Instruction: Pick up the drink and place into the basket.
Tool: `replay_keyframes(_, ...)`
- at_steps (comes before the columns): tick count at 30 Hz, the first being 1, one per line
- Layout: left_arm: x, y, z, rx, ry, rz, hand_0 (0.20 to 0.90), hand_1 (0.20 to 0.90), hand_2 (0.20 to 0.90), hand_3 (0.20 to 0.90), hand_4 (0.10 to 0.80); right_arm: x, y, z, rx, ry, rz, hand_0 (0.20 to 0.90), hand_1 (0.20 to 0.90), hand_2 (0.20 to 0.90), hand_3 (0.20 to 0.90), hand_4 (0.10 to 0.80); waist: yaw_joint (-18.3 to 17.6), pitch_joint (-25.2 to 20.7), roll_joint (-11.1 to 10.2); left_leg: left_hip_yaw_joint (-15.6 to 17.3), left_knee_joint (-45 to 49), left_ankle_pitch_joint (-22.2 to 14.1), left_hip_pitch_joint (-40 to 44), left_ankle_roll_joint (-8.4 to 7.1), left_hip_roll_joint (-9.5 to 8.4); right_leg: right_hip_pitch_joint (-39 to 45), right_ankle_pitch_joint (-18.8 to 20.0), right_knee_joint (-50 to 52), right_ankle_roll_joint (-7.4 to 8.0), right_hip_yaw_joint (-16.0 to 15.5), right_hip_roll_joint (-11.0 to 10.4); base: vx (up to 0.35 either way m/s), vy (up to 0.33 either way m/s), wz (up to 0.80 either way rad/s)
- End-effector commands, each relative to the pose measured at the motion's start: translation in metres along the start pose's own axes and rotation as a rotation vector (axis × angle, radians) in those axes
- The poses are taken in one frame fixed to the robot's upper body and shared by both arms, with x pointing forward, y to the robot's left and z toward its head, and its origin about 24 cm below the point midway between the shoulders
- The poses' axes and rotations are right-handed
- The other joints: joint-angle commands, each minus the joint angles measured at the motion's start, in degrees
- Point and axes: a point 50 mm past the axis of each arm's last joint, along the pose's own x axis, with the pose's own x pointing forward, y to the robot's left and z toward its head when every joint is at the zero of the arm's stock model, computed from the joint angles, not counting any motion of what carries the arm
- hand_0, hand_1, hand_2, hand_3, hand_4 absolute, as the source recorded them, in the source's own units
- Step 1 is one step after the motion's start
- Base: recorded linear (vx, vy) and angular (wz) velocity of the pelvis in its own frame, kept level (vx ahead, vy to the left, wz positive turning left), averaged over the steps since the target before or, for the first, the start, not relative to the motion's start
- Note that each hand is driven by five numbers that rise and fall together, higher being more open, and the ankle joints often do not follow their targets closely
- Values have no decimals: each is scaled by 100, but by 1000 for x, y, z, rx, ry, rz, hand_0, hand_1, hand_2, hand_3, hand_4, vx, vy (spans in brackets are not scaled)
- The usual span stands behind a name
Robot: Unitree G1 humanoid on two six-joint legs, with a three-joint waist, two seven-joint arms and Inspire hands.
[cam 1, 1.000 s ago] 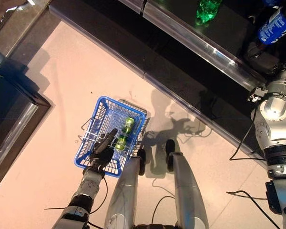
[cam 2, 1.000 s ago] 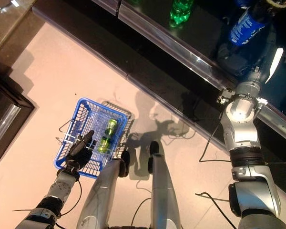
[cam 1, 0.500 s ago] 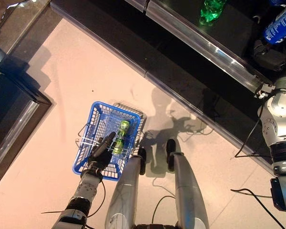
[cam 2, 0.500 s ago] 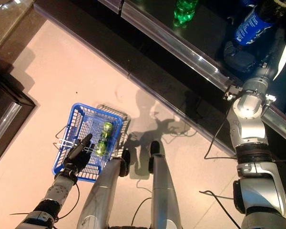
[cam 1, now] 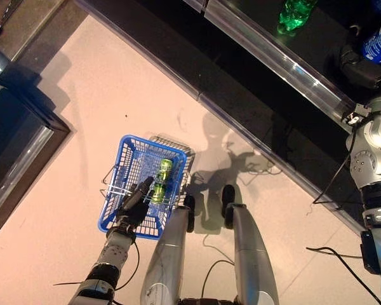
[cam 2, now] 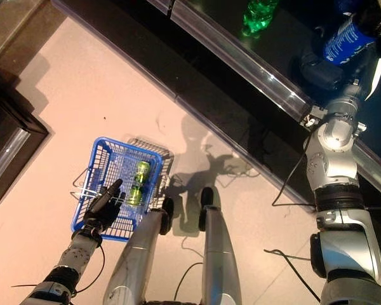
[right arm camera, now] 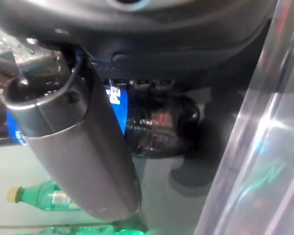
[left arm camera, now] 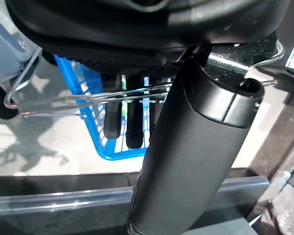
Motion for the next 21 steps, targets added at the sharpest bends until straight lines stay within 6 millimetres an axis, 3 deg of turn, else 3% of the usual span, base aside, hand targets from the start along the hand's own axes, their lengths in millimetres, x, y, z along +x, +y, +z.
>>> replay_keyframes(1,-15,5,24,77,-62,-111,300,300,300,200,100,19,-6,78,122,-285,15,738,738,738,711,611,128,-122,140,-583,-1110,714,289,194,-268,605,-371,-134,-213,-219,298,18,-26,3)
replay_keyframes(2,-15,5,24,78,-60,-109,300,300,300,200,100,19,-6,78,141,-289,15,476,476,476,406,306,135,-122,141,-590,-1109,711,292,192,-268,611,-378,-132,-215,-228,292,0,0,0)
replay_keyframes(3,-15,6,24,78,-60,-109,300,300,300,200,100,19,-6,79,176,-289,20,352,352,352,260,160,144,-122,143,-596,-1117,714,295,190,-272,619,-381,-144,-218,-228,294,23,-17,3)
replay_keyframes(4,-15,6,24,77,-60,-108,300,300,300,200,100,19,-5,80,205,-298,21,300,300,300,200,100,147,-122,149,-604,-1126,715,295,189,-269,616,-392,-134,-221,-237,296,0,0,0)
replay_keyframes(9,-15,5,22,76,-58,-109,300,300,300,200,100,19,-3,89,281,-355,31,300,300,300,200,100,167,-122,185,-643,-1224,762,324,180,-268,614,-412,-128,-221,-241,308,0,0,0)
replay_keyframes(21,-15,2,19,59,-55,-130,300,300,300,200,100,18,-6,114,98,-511,-99,300,300,300,200,100,159,-122,227,-644,-1379,835,359,207,-261,599,-379,-194,-212,-209,340,-5,5,3)
